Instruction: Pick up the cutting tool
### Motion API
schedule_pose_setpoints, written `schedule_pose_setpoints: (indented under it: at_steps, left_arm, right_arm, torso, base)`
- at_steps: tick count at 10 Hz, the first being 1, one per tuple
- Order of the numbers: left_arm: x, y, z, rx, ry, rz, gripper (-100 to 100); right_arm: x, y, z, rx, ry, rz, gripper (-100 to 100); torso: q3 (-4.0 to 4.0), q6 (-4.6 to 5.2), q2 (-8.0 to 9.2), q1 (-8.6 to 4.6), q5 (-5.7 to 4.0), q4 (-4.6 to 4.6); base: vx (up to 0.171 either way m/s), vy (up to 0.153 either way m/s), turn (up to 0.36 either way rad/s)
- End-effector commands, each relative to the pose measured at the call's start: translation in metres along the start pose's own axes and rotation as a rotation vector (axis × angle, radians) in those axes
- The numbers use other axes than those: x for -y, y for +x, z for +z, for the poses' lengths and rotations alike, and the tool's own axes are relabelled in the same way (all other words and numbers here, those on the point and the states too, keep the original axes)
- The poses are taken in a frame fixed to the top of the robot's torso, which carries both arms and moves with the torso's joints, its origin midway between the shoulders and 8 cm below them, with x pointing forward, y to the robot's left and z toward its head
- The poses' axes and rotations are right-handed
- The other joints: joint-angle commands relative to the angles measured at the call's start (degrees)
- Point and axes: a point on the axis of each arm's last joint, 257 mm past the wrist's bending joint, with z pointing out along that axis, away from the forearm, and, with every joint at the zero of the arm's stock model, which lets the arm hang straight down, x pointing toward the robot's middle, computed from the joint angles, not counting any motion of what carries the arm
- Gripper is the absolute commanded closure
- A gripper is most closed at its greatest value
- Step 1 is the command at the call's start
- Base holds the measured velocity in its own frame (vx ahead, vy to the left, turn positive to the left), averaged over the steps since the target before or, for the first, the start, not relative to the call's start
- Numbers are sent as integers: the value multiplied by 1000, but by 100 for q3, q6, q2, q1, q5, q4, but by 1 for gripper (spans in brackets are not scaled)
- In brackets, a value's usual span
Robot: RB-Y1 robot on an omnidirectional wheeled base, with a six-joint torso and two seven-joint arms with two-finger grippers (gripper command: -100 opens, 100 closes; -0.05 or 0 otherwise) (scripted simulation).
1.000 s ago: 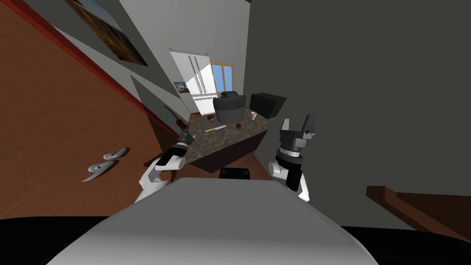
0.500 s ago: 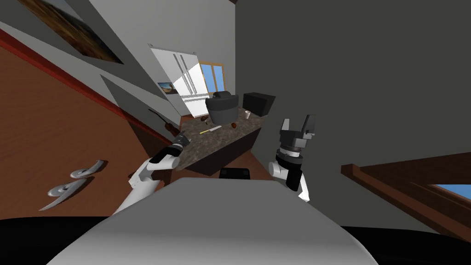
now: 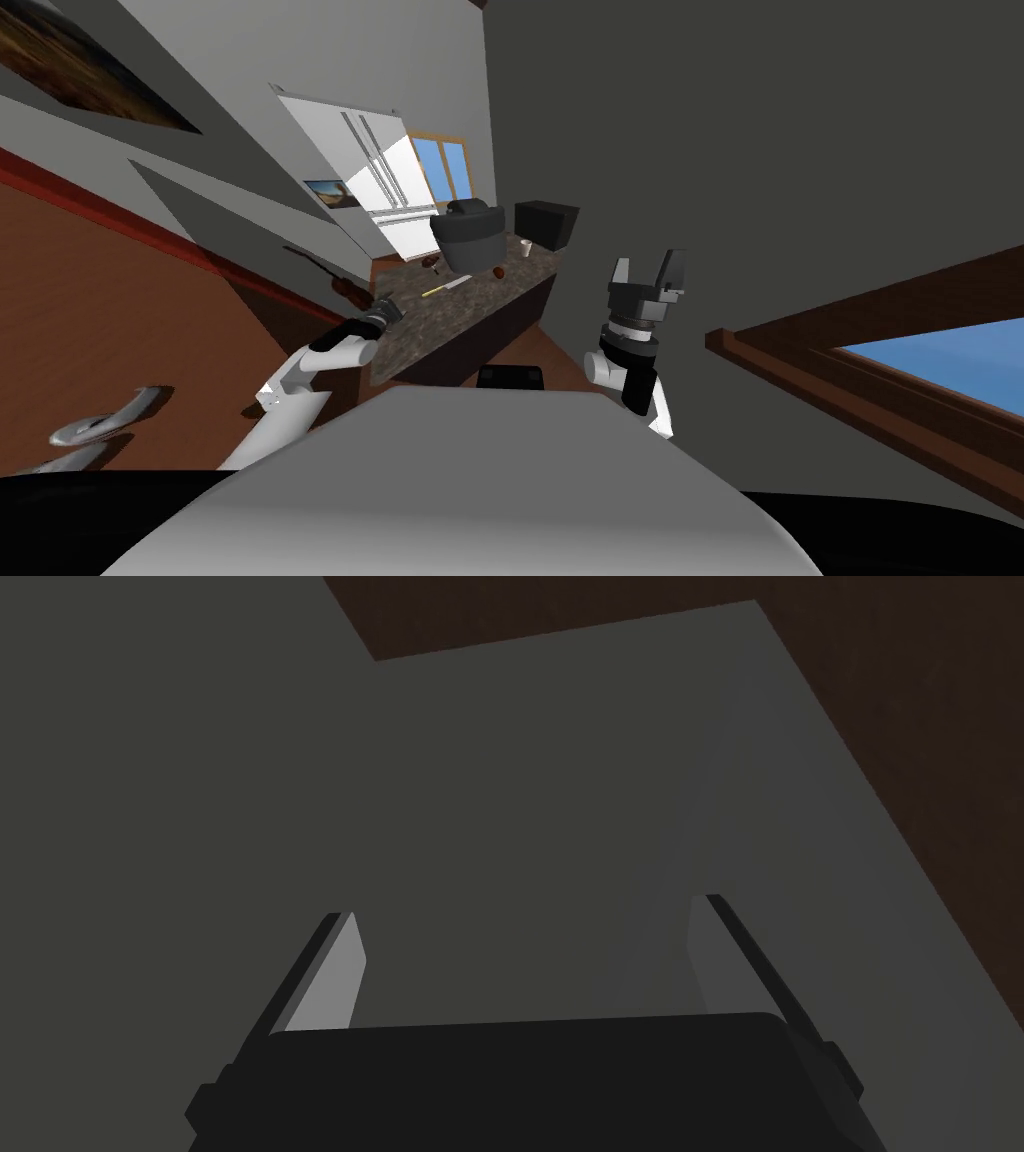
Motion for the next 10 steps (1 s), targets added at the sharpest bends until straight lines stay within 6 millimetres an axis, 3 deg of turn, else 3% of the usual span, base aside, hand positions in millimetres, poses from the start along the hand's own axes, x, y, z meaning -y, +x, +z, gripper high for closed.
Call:
schedule_pose_setpoints:
  at_steps: [1,4,7,10]
  left_arm:
    - [-5,-28,4,44,-55,-33,-100]
    - [-28,-64,2,114,-159,-72,-100]
    - [-43,-118,-6,209,-259,-157,-100]
    - [-65,-149,-19,281,-359,-211,-100]
  right_arm:
    - [0,0,0,0,0,0,0]
    - [0,0,0,0,0,0,0]
    - [0,0,0,0,0,0,0]
    - [0,0,0,0,0,0,0]
  torso:
    - [0,0,0,0,0,0]
    - [0,5,-1,2,0,0]
    - [-2,-4,-4,5,2,-1]
    - [-3,3,-6,2,0,-1]
  base:
    - [-16,23,-348]
    - [-10,23,-250]
    - [-3,23,-307]
    - [-3,23,-250]
